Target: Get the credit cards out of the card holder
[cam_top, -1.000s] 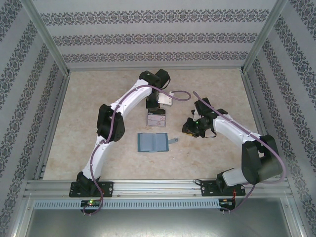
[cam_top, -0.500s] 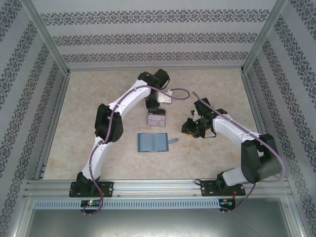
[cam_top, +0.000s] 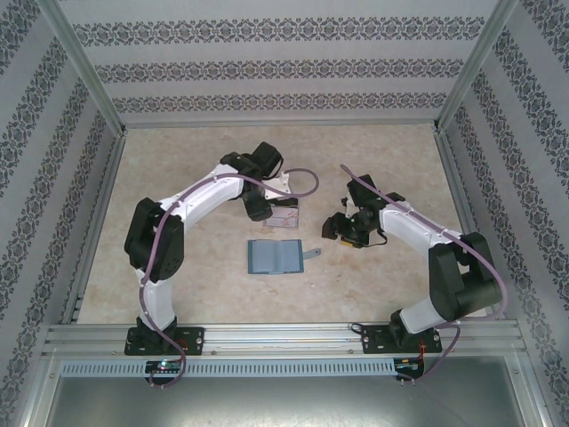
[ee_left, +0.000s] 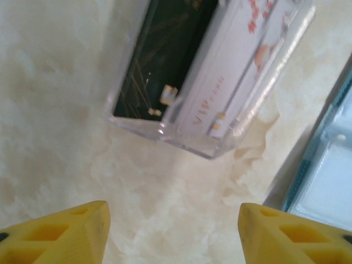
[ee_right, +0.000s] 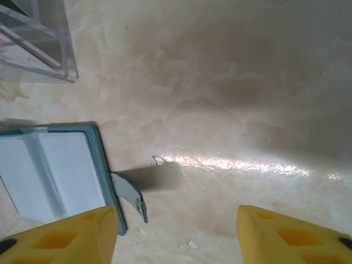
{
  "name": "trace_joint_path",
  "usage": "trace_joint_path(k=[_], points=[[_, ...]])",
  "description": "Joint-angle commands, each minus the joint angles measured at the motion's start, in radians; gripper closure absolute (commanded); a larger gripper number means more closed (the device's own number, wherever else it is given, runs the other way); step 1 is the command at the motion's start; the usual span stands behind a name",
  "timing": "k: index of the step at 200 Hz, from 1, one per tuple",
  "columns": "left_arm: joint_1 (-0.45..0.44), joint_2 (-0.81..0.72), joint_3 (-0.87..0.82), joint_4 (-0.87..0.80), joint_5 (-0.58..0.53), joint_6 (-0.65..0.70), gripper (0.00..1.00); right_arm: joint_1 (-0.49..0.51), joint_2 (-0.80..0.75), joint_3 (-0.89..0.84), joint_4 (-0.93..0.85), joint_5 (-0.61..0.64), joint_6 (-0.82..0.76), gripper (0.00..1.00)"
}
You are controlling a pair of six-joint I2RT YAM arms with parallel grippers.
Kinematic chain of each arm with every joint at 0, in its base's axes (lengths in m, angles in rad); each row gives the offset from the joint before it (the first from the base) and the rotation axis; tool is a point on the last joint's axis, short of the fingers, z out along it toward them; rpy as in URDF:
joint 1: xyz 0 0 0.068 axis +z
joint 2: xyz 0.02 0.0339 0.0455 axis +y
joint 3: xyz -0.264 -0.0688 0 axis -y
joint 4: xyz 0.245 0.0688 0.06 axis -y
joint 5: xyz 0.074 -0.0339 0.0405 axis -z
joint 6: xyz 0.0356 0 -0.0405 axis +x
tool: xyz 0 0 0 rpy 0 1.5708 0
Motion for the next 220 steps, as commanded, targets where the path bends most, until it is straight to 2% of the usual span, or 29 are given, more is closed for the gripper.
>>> trace_joint_path(k=[1,15,20,27,42,60,103,131,154,180,191,205,220], points=[[0.023,-0.071,-0.107,0.123,0.007,-0.088,0.21,-0.004,0.013,0.041,-0.012,0.009,-0.029,0.39],[0.032,-0.111,-0.177,0.166,0.007,-0.134,0.13,-0.005,0.020,0.053,-0.014,0.011,-0.037,0.38],[0.036,-0.127,-0.203,0.186,0.007,-0.157,0.05,-0.005,0.024,0.057,-0.014,0.013,-0.046,0.37],[0.037,-0.149,-0.238,0.220,0.003,-0.189,0.00,-0.003,0.027,0.062,-0.014,0.018,-0.062,0.32],[0.039,-0.200,-0.326,0.301,-0.005,-0.255,0.00,-0.005,0.023,0.063,-0.010,0.065,-0.100,0.18],[0.046,-0.255,-0.432,0.409,-0.089,-0.328,0.00,-0.019,0.016,0.069,-0.015,0.136,-0.130,0.02],[0.104,-0.367,-0.645,0.602,-0.264,-0.459,0.00,-0.091,0.008,0.083,-0.020,0.388,-0.218,0.02],[0.193,-0.451,-0.769,0.733,-0.277,-0.508,0.00,-0.146,-0.018,0.017,0.106,0.542,-0.289,0.04],[0.264,-0.526,-0.879,0.878,-0.291,-0.538,0.00,-0.203,-0.020,-0.044,0.248,0.611,-0.339,0.06],[0.378,-0.573,-0.966,1.013,-0.221,-0.598,0.00,-0.264,-0.016,-0.135,0.460,0.584,-0.383,0.05],[0.428,-0.583,-1.009,1.097,-0.161,-0.619,0.00,-0.284,-0.018,-0.184,0.581,0.562,-0.397,0.05],[0.483,-0.582,-1.057,1.213,-0.099,-0.657,0.00,-0.294,-0.033,-0.189,0.616,0.573,-0.416,0.06],[0.529,-0.567,-1.106,1.354,-0.054,-0.690,0.00,-0.296,-0.067,-0.248,0.771,0.567,-0.443,0.06]])
